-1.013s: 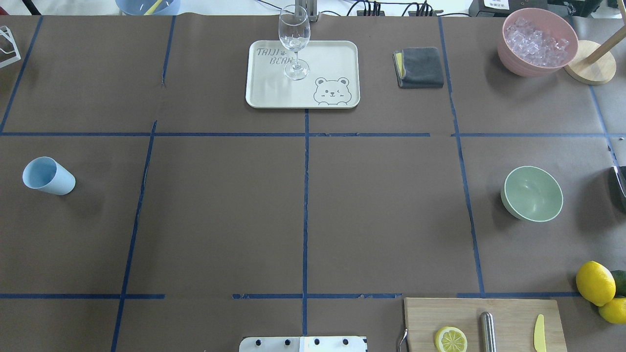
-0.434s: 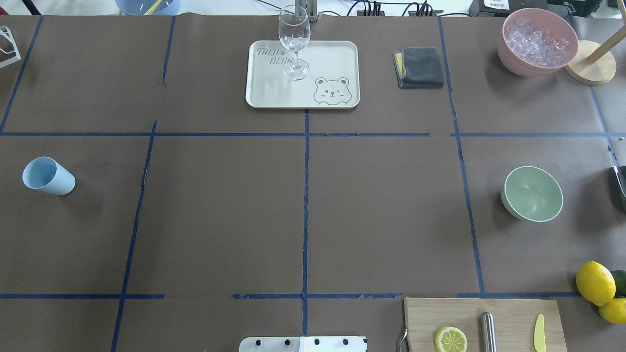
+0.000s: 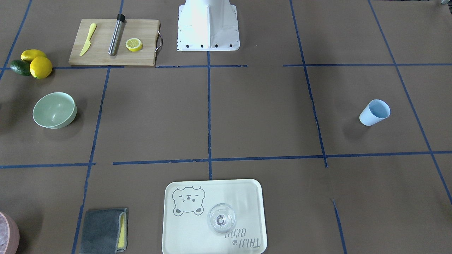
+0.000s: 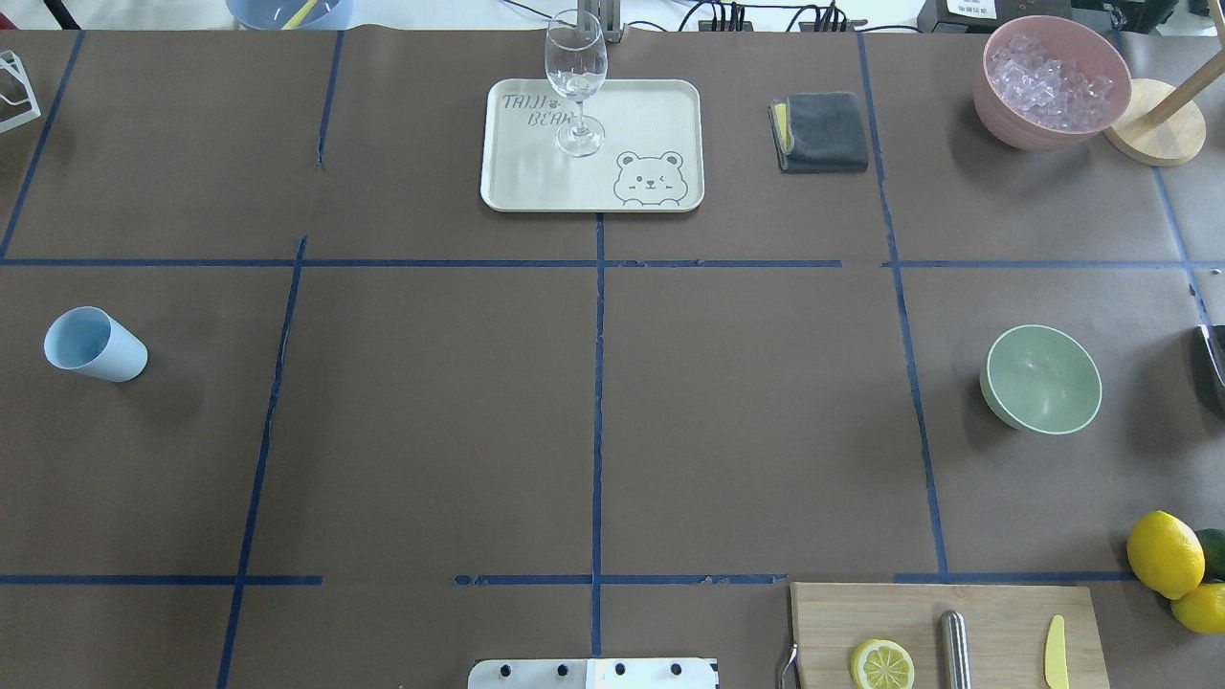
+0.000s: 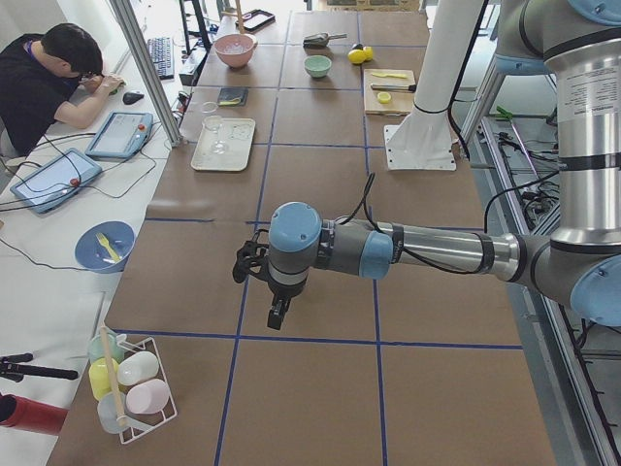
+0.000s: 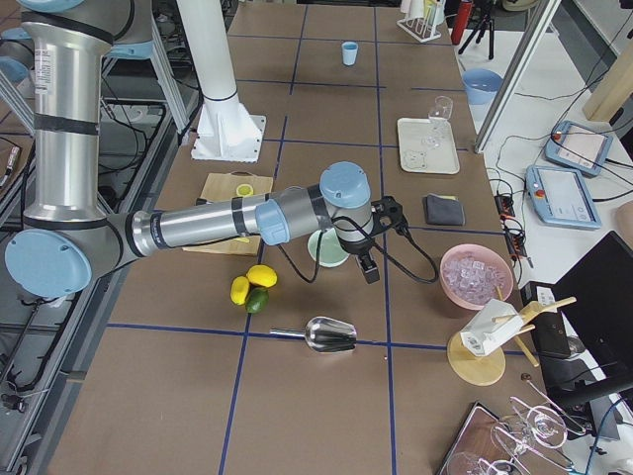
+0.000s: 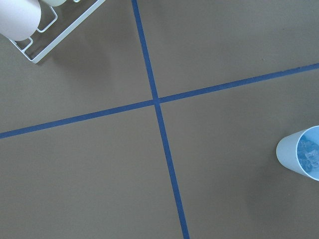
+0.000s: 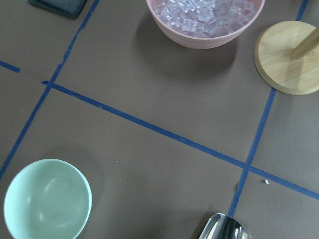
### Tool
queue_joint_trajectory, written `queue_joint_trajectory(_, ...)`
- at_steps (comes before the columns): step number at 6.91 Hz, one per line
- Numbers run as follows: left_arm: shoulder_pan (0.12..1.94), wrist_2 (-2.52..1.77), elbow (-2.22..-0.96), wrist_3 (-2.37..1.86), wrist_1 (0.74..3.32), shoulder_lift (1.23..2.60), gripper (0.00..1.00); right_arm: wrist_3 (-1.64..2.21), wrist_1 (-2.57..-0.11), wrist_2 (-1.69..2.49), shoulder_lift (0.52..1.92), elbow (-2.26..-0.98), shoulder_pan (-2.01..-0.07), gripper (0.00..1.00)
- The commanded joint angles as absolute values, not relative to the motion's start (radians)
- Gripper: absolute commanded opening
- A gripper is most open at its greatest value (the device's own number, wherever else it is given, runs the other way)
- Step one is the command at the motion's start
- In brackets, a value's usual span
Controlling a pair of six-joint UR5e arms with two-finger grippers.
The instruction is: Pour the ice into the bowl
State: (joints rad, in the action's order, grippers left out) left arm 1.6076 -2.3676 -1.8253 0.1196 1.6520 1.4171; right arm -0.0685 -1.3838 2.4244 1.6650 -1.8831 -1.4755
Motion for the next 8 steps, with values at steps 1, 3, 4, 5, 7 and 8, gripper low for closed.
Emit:
queue_joint_trajectory(1, 1.608, -2.367, -1.824, 0.120, 1.654, 1.416, 1.00, -0.046, -1.361, 2.441, 1.652, -1.879, -1.300, 1.00)
queue_joint_trajectory(3, 1.608, -2.368, -1.824, 0.120, 1.654, 1.416, 1.00, 0.051, -1.358, 2.439, 1.651, -1.865, -1.220, 0.95)
queue_joint_trajectory(4, 1.608, -2.367, -1.824, 0.120, 1.654, 1.416, 1.00, 0.092, -1.298, 2.433, 1.643, -1.836, -1.195, 0.94)
queue_joint_trajectory(5, 1.608, -2.367, -1.824, 0.120, 1.654, 1.414, 1.00, 0.183, -1.123, 2.431, 1.628, -1.734, -1.162, 0.94)
queue_joint_trajectory(7, 1.608, -2.367, -1.825, 0.120, 1.654, 1.413, 1.00, 0.370, -0.778, 2.333, 1.592, -1.520, -1.079, 0.96)
queue_joint_trajectory(8, 1.608, -2.368, -1.824, 0.120, 1.654, 1.413, 1.00, 0.440, -0.706, 2.310, 1.592, -1.493, -1.053, 0.93)
